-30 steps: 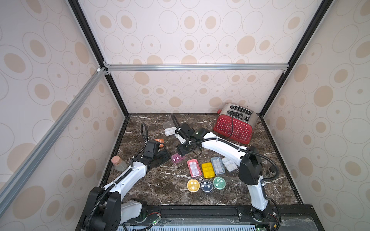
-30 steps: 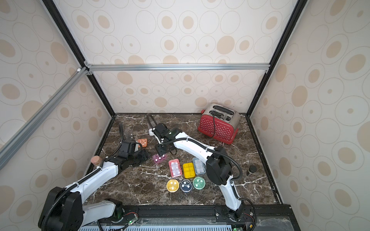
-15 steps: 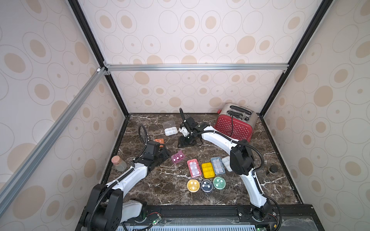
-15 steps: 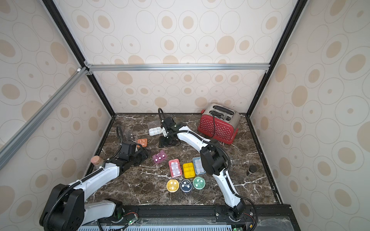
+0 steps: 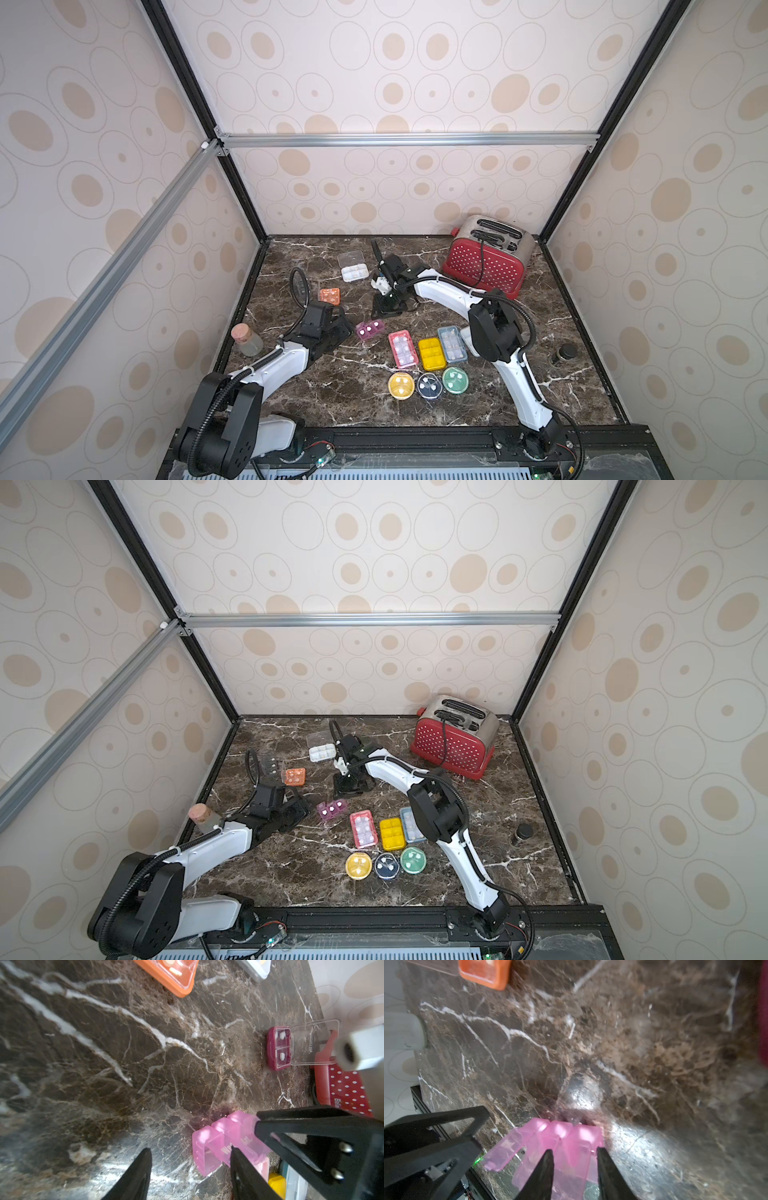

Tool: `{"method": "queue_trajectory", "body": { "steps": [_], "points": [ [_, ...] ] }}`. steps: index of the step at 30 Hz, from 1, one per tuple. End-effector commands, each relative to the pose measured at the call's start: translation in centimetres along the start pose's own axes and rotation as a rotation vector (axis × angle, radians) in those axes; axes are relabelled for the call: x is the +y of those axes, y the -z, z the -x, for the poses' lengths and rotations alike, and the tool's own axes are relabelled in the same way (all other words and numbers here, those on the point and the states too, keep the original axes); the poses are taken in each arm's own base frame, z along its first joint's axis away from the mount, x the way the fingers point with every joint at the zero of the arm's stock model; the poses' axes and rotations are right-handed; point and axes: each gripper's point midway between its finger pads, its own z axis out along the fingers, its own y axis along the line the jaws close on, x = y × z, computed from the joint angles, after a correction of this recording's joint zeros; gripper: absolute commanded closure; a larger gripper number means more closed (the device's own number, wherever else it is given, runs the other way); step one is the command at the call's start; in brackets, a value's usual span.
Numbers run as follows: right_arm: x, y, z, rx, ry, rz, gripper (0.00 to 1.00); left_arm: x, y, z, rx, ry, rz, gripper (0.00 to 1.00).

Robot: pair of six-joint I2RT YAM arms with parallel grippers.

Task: Close pillboxes
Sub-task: Close the lid on the pillbox.

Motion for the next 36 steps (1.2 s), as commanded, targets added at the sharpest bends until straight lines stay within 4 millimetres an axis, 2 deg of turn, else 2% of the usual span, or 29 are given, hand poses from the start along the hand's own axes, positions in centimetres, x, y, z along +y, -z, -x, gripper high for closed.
{"method": "queue_trajectory", "body": {
  "steps": [1, 14, 24, 27, 30, 36],
  "points": [
    [1.6, 2.3, 0.4, -0.049, 0.021, 0.03, 0.64, -0.8, 0.2, 0.8, -0.03, 0.019, -0.036, 0.4],
    [1.2, 1.8, -1.1, -0.049, -0.002, 0.048, 0.64, -1.4, -0.1, 0.0, -0.004, 0.07, -0.102, 0.39],
    [1.0, 1.7, -2.3, -0.041, -0.004, 0.052, 0.65, -0.9, 0.3, -0.8, 0.005, 0.085, -0.113, 0.39],
    [0.8, 1.3, -2.7, -0.026, -0.004, 0.046, 0.67, -0.9, 0.3, -1.1, 0.018, 0.086, -0.118, 0.39],
    [0.7, 1.0, -2.9, -0.018, -0.001, 0.04, 0.81, -0.8, 0.5, -1.8, 0.027, 0.075, -0.11, 0.39],
    [1.0, 0.9, -3.3, -0.009, 0.012, 0.038, 0.79, -0.5, 0.8, -4.0, 0.051, 0.067, -0.099, 0.38]
  ]
}}
